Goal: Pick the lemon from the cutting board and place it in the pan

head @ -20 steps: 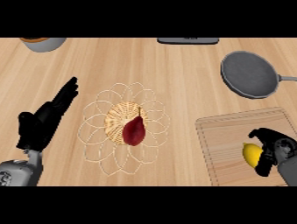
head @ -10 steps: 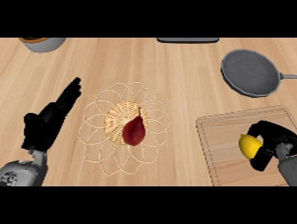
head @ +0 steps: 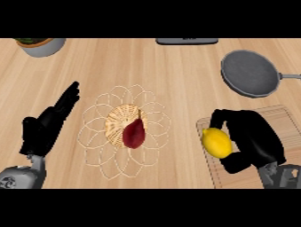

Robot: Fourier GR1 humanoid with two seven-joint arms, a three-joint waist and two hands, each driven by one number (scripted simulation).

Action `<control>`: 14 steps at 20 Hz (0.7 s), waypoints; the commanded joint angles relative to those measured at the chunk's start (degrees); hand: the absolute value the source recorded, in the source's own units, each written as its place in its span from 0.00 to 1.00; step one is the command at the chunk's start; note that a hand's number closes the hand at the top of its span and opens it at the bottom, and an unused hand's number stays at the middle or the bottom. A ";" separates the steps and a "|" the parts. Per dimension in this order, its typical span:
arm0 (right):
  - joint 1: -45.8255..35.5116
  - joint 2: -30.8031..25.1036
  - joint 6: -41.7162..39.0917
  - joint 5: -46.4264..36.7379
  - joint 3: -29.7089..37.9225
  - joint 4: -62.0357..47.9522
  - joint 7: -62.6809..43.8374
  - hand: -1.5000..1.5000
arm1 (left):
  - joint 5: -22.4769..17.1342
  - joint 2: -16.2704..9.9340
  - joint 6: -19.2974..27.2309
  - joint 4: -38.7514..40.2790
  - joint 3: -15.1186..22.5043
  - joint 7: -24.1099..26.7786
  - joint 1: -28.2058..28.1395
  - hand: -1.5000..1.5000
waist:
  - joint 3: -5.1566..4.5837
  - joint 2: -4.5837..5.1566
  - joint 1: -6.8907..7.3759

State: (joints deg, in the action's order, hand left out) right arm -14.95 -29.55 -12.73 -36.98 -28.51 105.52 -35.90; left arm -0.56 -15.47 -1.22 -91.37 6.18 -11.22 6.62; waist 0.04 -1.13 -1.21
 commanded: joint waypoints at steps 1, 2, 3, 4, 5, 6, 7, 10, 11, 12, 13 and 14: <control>1.41 -1.27 8.45 -8.29 -1.50 12.02 3.24 1.00 | 1.38 0.39 0.10 -0.08 1.15 2.29 -2.06 0.50 | -0.02 0.14 -0.83; 3.18 -0.32 12.78 -10.92 -1.93 11.65 4.96 1.00 | 0.28 -0.72 -0.57 1.23 -0.78 1.98 -1.15 0.50 | 0.02 0.54 -0.53; 5.10 -1.48 13.86 -11.53 -1.21 14.53 5.48 1.00 | -0.05 0.74 0.13 -0.72 0.10 0.00 -0.62 0.50 | 0.04 0.49 -0.58; 6.16 0.01 15.04 -11.86 -1.29 15.19 5.17 1.00 | -0.44 -0.83 -0.66 -0.75 -1.52 0.43 -0.62 0.50 | 0.01 0.74 0.16; 7.73 -0.98 14.61 -11.45 0.37 16.43 5.45 1.00 | 1.06 0.45 0.68 -4.15 0.63 -3.79 -0.43 0.50 | 0.02 0.80 0.51; 7.87 1.31 16.14 -14.12 -0.70 15.64 4.37 1.00 | -1.49 -1.09 -2.74 1.71 -2.44 1.73 0.19 0.50 | -0.04 1.02 0.58; 9.74 1.16 15.80 -15.08 -0.44 18.31 2.90 1.00 | 0.32 0.92 -0.81 0.03 -0.28 -3.15 3.89 0.50 | -0.03 0.98 0.37; 12.08 3.54 22.14 -11.73 4.43 12.11 8.82 1.00 | -0.57 -0.38 -2.37 -1.18 -2.13 -2.15 3.03 0.50 | -0.01 1.11 0.99; 14.21 2.43 23.11 -10.79 6.68 12.54 10.34 1.00 | 1.90 0.92 -1.55 -0.62 -0.10 1.99 -1.41 0.50 | -0.02 1.09 1.00; 10.11 4.32 22.32 -9.50 8.47 8.71 10.35 1.00 | -2.30 -1.33 -3.92 -3.23 -3.65 -2.93 1.79 0.50 | -0.02 1.13 1.35; 11.30 5.04 25.12 -10.03 8.69 4.22 13.62 1.00 | 1.86 2.67 -0.86 1.26 -0.03 -1.65 3.79 0.50 | -0.01 1.22 1.08; 7.53 6.01 23.30 -3.76 11.89 4.34 13.23 1.00 | 1.26 1.88 -1.10 -0.27 -0.44 -4.23 4.27 0.50 | 0.00 1.26 1.35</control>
State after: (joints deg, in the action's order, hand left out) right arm -4.93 -26.14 8.50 -46.34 -21.97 114.63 -25.87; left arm -0.10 -14.69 -2.77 -91.87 5.14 -12.97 8.85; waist 0.04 -0.06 -0.26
